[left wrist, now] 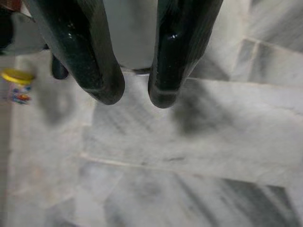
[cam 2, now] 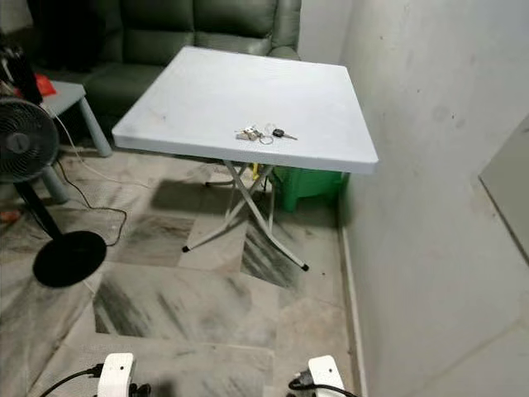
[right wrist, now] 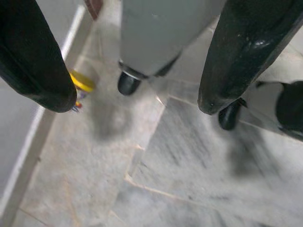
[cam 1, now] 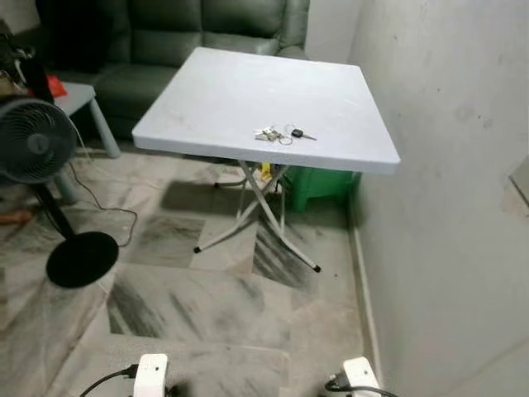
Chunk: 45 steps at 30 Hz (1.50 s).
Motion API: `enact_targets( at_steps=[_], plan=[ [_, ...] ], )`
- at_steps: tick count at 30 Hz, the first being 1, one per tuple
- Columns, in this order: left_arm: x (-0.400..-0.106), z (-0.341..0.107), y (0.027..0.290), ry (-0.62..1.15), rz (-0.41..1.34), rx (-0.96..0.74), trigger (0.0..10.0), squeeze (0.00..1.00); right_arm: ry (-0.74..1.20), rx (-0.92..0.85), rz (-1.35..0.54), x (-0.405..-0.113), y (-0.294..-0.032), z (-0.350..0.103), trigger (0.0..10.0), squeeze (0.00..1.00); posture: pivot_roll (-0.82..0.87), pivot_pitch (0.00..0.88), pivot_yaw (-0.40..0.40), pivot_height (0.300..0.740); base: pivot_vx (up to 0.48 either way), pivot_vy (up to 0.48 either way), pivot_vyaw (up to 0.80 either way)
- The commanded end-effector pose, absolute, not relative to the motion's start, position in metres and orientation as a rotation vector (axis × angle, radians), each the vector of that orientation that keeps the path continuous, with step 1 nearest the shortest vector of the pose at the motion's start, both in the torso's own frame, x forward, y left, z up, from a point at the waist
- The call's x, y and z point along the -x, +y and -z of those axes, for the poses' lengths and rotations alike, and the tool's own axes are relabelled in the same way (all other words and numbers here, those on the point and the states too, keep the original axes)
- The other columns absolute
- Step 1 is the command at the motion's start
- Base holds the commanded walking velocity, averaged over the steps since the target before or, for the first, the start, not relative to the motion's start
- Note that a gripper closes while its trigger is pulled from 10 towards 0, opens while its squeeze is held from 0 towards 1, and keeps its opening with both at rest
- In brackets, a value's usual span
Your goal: Hang keys on a hook
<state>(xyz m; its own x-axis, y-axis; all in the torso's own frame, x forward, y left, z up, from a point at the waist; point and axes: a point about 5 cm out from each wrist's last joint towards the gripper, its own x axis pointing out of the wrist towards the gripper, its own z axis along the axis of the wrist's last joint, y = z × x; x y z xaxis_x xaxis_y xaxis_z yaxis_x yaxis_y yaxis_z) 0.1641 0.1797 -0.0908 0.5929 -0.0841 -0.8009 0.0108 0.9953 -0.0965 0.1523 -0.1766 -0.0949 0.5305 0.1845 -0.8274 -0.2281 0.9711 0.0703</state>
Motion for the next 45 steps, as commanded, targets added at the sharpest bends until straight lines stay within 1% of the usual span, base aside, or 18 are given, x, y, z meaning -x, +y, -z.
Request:
enact_targets(
  at_steps=[1,43,45],
  plan=[
    [-0.1645,0.0903,0.1835,0.934,0.044,0.080,10.0,0.00,0.971,0.036,-0.243,-0.1558,-0.1746,0.0936,10.0,0.00,0.00,0.000,-0.052,0.740,0.000,0.364,0.00],
    [-0.1676,0.0895,0.1807,0.933,0.056,0.073,10.0,0.00,0.977,0.047,-0.252,-0.1554,-0.1744,0.0939,10.0,0.00,0.01,0.000,-0.058,0.740,0.000,0.455,0.00],
    [-0.1681,0.0891,0.1806,0.927,0.062,0.061,10.0,0.00,0.977,0.051,-0.255,-0.1549,-0.1746,0.0941,10.0,0.00,0.01,0.000,-0.058,0.740,0.000,0.202,0.00]
  ],
)
